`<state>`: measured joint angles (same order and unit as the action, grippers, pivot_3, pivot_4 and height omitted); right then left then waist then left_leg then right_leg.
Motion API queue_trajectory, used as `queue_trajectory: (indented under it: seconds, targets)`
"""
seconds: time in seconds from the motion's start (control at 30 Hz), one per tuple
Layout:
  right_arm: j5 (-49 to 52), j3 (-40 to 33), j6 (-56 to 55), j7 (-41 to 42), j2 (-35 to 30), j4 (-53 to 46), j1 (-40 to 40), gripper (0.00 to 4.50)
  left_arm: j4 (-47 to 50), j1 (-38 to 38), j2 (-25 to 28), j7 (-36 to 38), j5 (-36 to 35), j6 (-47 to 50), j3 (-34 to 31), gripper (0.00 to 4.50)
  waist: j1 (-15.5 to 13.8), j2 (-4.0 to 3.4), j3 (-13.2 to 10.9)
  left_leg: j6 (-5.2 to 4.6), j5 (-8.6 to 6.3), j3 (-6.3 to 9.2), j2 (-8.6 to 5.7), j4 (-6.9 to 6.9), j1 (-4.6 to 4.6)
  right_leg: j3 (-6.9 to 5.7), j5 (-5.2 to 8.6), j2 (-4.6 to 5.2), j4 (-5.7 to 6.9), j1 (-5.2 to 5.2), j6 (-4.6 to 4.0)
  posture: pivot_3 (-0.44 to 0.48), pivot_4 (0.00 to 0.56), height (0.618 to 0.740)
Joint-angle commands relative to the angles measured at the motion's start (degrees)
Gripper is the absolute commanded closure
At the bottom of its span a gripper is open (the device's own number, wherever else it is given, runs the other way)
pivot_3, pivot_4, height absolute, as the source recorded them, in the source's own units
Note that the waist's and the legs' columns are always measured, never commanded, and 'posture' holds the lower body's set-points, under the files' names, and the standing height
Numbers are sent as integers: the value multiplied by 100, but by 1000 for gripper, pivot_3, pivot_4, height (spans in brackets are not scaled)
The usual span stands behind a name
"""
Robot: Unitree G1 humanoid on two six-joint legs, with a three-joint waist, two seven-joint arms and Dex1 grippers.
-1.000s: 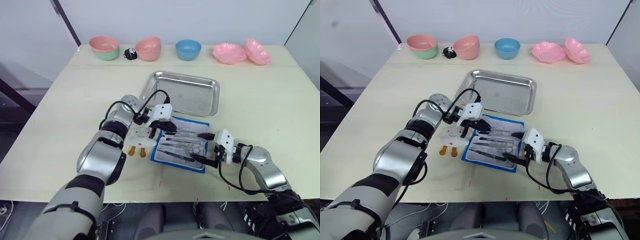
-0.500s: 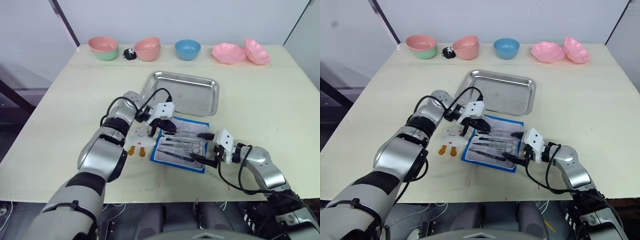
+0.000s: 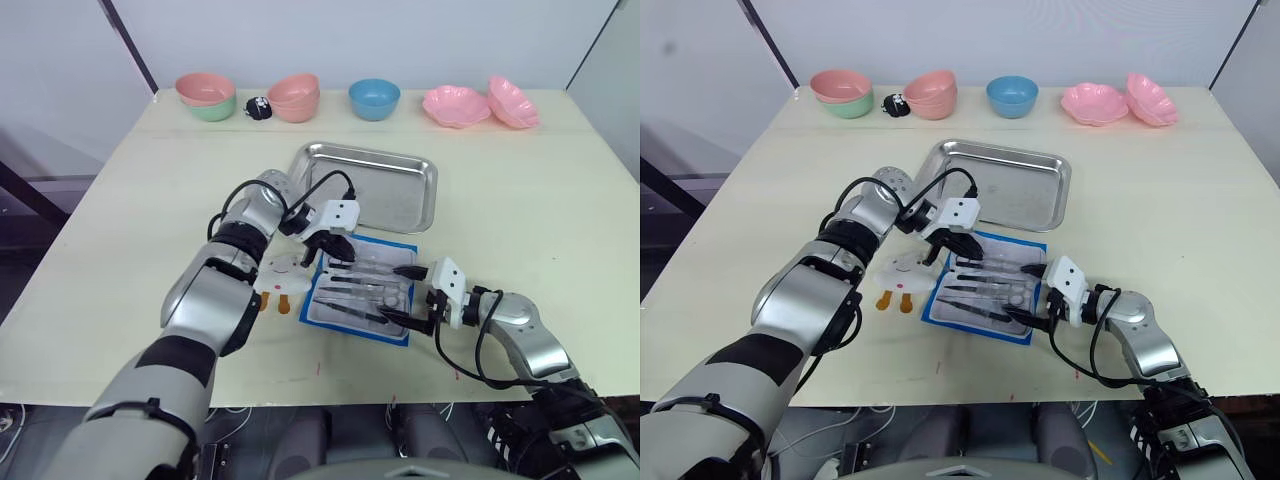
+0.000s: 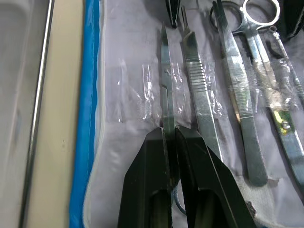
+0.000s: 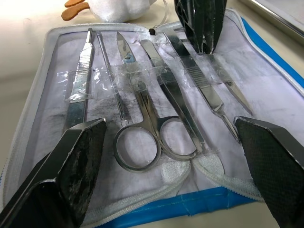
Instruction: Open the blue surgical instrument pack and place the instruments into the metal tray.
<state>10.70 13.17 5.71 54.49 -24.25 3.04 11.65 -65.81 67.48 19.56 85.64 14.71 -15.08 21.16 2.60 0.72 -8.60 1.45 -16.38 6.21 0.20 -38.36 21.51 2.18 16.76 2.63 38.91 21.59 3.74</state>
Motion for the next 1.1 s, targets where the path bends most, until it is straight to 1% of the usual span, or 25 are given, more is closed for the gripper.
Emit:
queue_trajectory:
  seconds: [0.03, 0.17, 0.27, 0.43, 0.9, 1.1]
  targets:
    - [-215, 335, 262, 47, 10, 368, -220, 0, 281, 270, 9, -99, 24, 142, -23, 4416, 0, 0, 0, 0, 0, 0, 0, 0, 0, 0, 0, 0, 0, 0, 0, 0, 150, 740]
    - [-215, 339, 262, 50, 14, 372, -221, 0, 425, 316, 31, 9, 75, 310, 0, 4416, -1, 1, -1, 0, 0, 0, 0, 0, 1, 0, 0, 0, 0, 0, 0, 0, 150, 740]
    - [-223, 364, 263, 45, 42, 381, -220, 0, 592, 363, 144, 201, 186, 465, 123, 4416, 1, 1, -1, 0, 0, 0, 0, 0, 1, 0, 0, 0, 0, 0, 0, 0, 150, 740]
    - [-230, 357, 259, 56, 62, 397, -218, 0, 797, 439, 242, 290, 232, 673, 204, 4416, 18, 1, -2, 0, 0, 0, 2, 2, 1, 0, 0, -2, 0, 2, 0, 0, 150, 740]
    - [-263, 366, 301, 84, 22, 415, -203, 0, 1118, 365, 619, 486, 273, 731, 337, 4416, 19, 1, -4, 0, 0, 0, 3, 2, 2, 0, 0, -3, 0, 3, 0, 0, 150, 740]
    - [-264, 371, 310, 101, 26, 429, -190, 0, 1139, 362, 919, 530, 265, 718, 298, 4416, 21, 1, -4, 0, 0, 0, 3, 2, 1, 0, 0, -3, 0, 3, 0, 0, 150, 740]
